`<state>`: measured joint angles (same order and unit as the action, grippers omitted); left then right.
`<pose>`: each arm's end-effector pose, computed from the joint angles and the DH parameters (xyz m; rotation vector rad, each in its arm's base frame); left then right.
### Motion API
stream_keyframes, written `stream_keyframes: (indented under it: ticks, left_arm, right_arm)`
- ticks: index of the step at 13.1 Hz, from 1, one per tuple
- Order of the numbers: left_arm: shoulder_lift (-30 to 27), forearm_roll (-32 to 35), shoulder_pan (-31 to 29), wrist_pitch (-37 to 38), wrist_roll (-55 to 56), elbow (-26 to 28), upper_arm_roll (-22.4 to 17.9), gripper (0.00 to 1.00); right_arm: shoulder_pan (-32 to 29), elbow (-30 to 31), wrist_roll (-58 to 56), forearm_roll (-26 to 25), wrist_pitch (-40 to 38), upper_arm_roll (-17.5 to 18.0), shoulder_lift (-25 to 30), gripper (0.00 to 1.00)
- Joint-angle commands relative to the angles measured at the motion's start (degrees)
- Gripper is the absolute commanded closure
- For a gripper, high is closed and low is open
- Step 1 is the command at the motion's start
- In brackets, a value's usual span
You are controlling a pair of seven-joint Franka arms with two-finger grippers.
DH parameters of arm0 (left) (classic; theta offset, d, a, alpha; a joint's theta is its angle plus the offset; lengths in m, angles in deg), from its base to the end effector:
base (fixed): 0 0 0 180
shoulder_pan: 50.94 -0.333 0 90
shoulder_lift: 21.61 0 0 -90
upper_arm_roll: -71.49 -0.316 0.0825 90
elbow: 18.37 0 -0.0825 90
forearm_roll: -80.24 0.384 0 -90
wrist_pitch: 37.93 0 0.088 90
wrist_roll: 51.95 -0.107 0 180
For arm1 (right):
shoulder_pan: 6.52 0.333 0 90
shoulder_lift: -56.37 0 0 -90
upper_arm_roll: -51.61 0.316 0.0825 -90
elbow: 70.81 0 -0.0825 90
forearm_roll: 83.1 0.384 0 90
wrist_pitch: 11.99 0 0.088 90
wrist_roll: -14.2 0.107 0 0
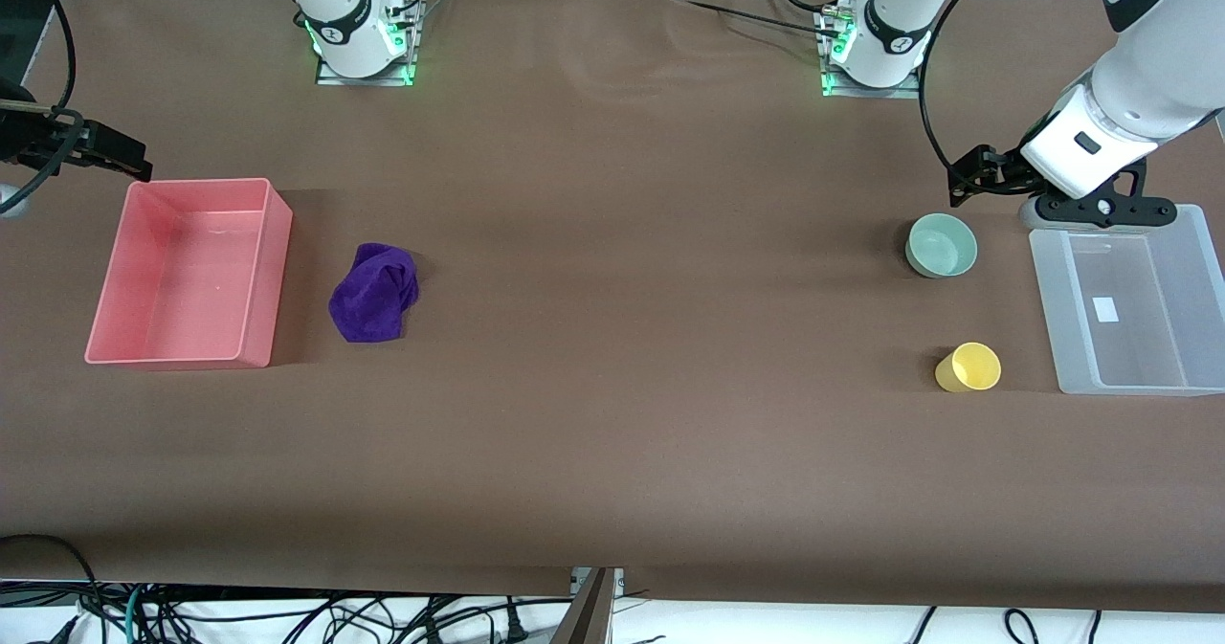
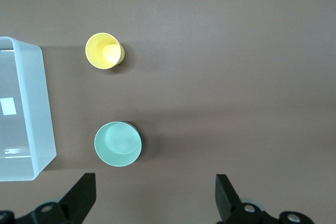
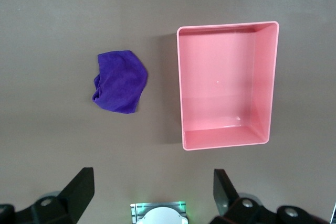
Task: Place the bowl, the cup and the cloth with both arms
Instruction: 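Move the left gripper toward the green bowl while the right gripper reaches the cloth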
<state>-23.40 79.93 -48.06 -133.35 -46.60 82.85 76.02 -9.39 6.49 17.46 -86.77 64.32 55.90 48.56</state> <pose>0.5406 -0.0714 0.5569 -3.1343 0.0551 0.1097 0.5708 0.0027 0.6310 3.0729 -0.0652 -0.2325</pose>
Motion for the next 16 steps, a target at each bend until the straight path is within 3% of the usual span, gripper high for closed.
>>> stream_keyframes:
  ticks: [1, 11, 14, 16]
  left_arm:
    - [-0.23, -0.74, 0.11, 1.38, 0.19, -0.94, 0.05, 0.00]
    - [-0.14, -0.65, 0.11, 5.41, -0.86, -0.68, 0.40, 0.00]
    - [0.92, 5.48, 0.20, 8.41, -2.17, -0.33, 0.75, 0.00]
    - [1.61, 6.03, -0.06, 10.16, -8.04, 0.82, 1.45, 0.00]
  right_arm:
    - [-0.12, 0.31, -0.36, 0.50, 0.41, 0.19, 0.52, 0.00]
    - [-0.29, 0.04, -0.53, 0.68, 0.50, 0.11, 0.34, 0.00]
    - [-0.29, 0.04, -0.53, 0.68, 0.68, 0.11, 0.26, 0.00]
    - [-0.21, 0.13, 0.08, 1.20, 0.94, 0.19, -0.18, 0.00]
